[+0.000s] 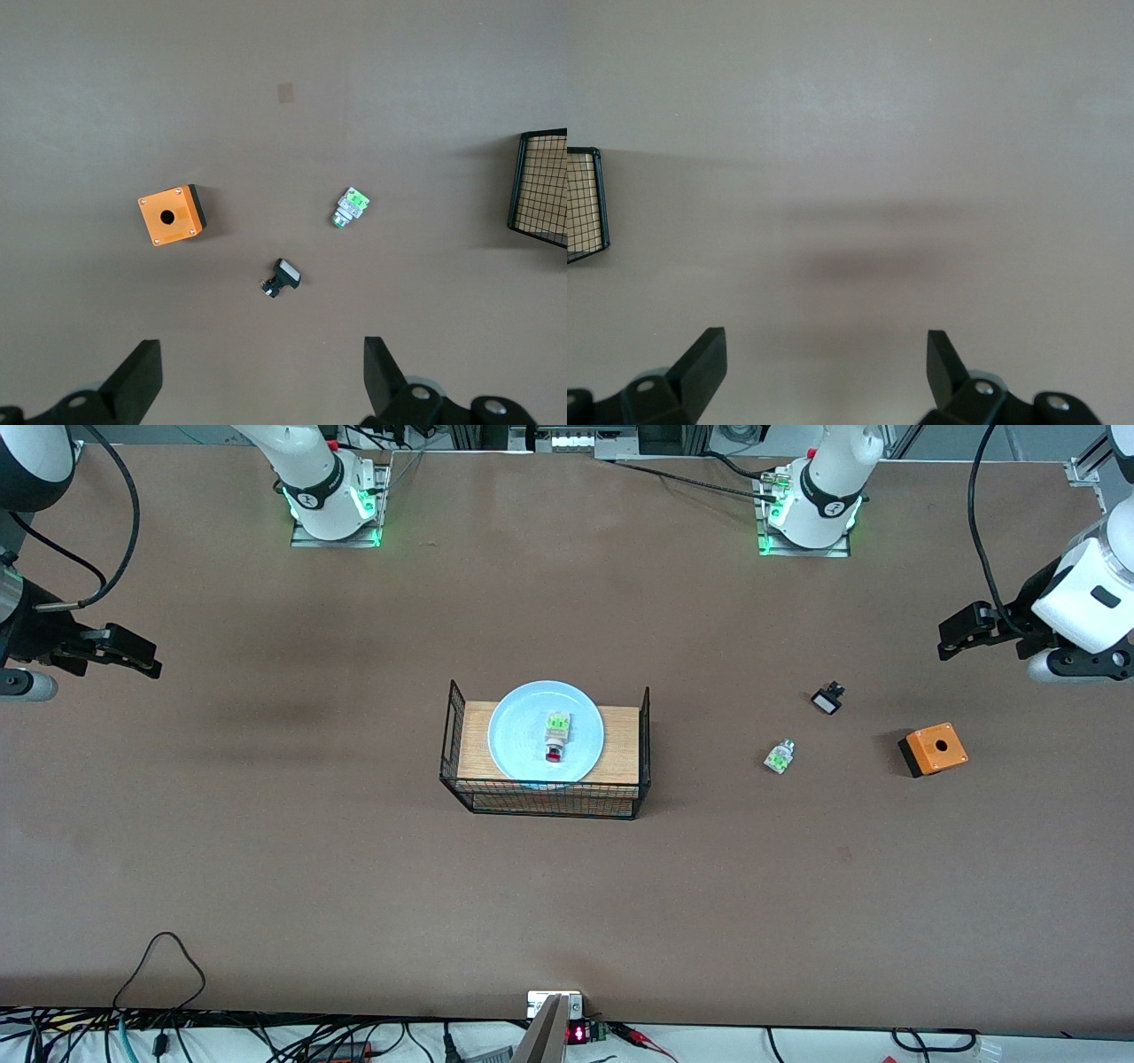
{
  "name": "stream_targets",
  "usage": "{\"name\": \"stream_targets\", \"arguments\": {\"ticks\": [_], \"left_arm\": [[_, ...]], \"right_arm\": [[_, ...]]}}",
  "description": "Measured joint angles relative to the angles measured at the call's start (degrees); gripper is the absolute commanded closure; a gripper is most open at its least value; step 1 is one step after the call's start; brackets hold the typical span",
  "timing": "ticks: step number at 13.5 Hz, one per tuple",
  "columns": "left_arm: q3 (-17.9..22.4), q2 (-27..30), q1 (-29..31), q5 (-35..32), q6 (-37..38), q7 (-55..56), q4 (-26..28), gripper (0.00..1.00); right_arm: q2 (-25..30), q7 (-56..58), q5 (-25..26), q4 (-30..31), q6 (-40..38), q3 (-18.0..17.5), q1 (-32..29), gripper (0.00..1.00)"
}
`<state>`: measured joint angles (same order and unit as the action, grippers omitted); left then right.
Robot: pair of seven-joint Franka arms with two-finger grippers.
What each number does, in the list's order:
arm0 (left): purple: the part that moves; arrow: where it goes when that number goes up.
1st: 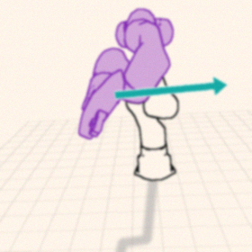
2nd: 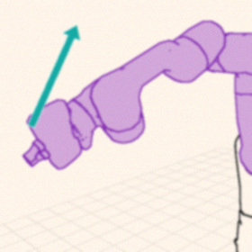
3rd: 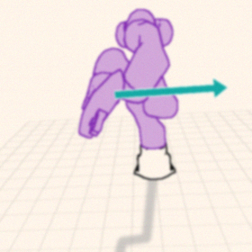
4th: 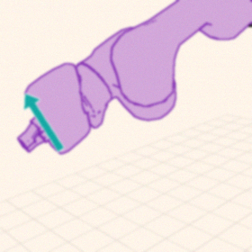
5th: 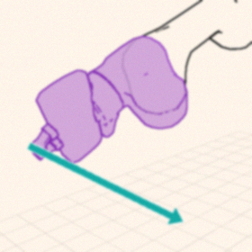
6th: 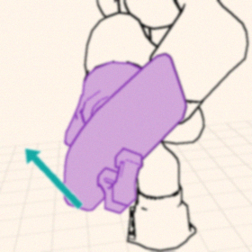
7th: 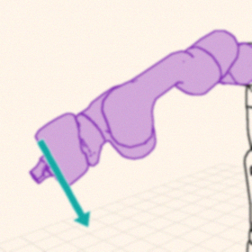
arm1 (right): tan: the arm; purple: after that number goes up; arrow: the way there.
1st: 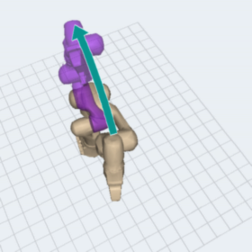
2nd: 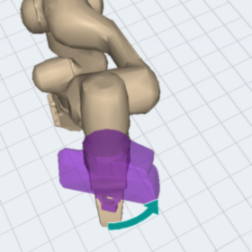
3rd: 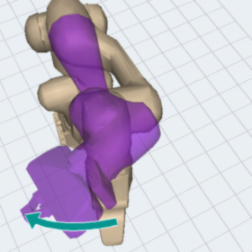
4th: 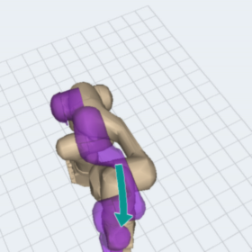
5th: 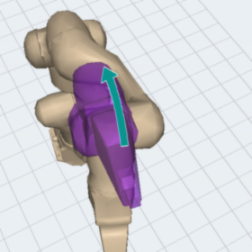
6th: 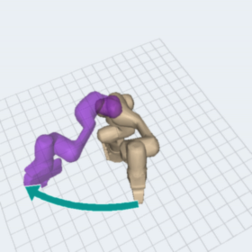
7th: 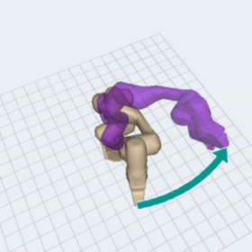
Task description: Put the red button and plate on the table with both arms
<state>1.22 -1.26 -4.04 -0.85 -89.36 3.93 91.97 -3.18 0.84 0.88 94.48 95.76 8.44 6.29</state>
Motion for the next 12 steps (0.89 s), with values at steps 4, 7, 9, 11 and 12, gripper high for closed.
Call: {"name": "stream_targets", "arguments": {"ticks": [4,7,9,11,12], "left_arm": [[-0.19,0.0,-0.01,0.0,0.08,0.0,-0.03,0.0],[-0.17,-0.02,0.0,0.0,0.71,0.0,-0.07,0.0],[-0.15,-0.13,0.01,0.0,1.6,0.0,-0.07,0.0],[-0.16,-0.35,0.01,0.0,1.78,0.0,-0.07,0.0],[-0.16,-0.52,0.01,0.0,1.78,0.0,-0.07,0.0]], "right_arm": [[0.0,0.0,0.0,0.0,0.0,0.0,0.0,0.0],[0.0,0.0,0.0,0.0,0.0,0.0,0.0,0.0],[0.0,0.0,0.0,0.0,0.0,0.0,0.0,0.0],[0.0,0.0,0.0,0.0,0.0,0.0,0.0,0.0],[0.0,0.0,0.0,0.0,0.0,0.0,0.0,0.0]]}}
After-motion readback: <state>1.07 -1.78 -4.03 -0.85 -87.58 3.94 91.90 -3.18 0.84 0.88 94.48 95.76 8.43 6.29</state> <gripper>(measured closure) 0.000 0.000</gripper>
